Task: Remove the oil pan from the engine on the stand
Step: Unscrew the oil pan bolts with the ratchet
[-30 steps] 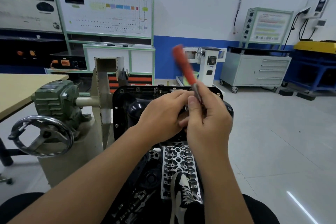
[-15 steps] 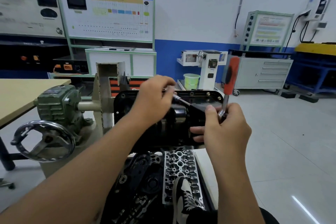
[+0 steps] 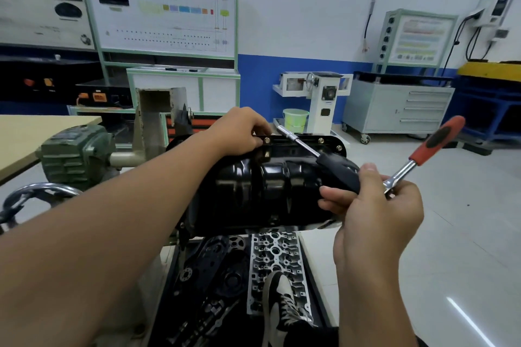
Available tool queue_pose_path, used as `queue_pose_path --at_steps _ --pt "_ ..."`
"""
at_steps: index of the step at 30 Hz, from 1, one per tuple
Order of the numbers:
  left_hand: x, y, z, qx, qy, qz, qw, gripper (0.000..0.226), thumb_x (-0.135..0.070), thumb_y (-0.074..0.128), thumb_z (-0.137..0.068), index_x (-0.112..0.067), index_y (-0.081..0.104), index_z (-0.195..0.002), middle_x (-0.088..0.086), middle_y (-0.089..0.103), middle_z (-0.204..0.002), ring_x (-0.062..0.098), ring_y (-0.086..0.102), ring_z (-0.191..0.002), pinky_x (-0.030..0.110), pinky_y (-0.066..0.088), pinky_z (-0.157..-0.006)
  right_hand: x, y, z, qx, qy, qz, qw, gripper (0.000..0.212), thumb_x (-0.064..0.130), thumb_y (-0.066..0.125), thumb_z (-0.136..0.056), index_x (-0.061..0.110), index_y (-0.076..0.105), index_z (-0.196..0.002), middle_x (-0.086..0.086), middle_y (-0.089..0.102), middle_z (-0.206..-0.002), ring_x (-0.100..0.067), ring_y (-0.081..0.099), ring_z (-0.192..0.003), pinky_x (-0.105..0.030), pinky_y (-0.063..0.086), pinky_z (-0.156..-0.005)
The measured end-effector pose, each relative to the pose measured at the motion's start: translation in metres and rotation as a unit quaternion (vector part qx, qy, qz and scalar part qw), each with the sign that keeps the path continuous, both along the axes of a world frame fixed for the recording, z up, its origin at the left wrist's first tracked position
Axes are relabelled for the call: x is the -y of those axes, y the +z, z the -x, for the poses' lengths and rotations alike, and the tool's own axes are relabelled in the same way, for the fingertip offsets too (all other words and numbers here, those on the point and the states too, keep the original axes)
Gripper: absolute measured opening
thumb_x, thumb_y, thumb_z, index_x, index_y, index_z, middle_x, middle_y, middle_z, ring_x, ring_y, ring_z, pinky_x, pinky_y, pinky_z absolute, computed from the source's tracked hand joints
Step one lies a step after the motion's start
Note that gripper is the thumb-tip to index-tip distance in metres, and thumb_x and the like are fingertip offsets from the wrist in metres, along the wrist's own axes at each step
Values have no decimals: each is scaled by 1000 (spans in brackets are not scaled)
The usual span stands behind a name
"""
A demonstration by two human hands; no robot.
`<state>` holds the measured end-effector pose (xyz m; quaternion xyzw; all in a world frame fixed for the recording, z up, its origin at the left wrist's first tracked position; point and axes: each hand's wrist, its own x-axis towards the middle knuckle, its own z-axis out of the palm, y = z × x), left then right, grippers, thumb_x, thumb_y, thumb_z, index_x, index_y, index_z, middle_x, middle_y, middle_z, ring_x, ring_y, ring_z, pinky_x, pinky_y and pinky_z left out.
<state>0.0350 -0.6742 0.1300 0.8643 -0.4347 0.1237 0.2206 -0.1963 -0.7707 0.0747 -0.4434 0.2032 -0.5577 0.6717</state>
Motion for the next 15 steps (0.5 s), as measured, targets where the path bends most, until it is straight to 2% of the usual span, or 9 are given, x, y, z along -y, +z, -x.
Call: queue_pose_path --at_steps 2,5,8,12,15 --pt "3 0 -4 -5 -3 4 1000 25 -17 77 -90 -23 77 -115 -3 75 -108 18 66 -103 37 52 -98 2 -1 -1 9 -3 -10 1000 18 20 62 -103 17 48 -93 3 66 -53 -31 69 -45 -32 53 -41" --pt "6 0 -8 -26 -15 0 1000 30 -20 76 -92 -23 75 -122 -7 71 -106 15 64 -102 30 49 -96 3 -3 -3 14 -2 -19 1000 18 19 62 -103 16 48 -93 2 65 -52 -31 68 -45 -32 53 -41" --pt "8 -1 -10 -31 -33 1 999 31 -16 74 -93 -23 74 -123 -11 68 -104 10 62 -99 18 44 -86 1 -5 -5 14 2 -25 1000 17 20 62 -103 15 48 -95 1 65 -52 -31 68 -44 -32 53 -41" --pt "9 -2 -10 -24 -39 13 999 24 -15 76 -91 -25 72 -112 -15 70 -94 15 64 -96 33 51 -92 -6 -6 -8 8 8 -16 1000 15 21 60 -103 15 48 -96 1 66 -51 -29 67 -43 -31 53 -41" --pt "8 4 -6 64 -54 -54 995 23 -12 72 -92 -29 72 -106 -23 60 -83 17 60 -90 36 52 -84 -12 -8 -10 4 17 -6 1000 15 20 59 -104 15 48 -95 3 64 -49 -30 67 -42 -32 54 -41"
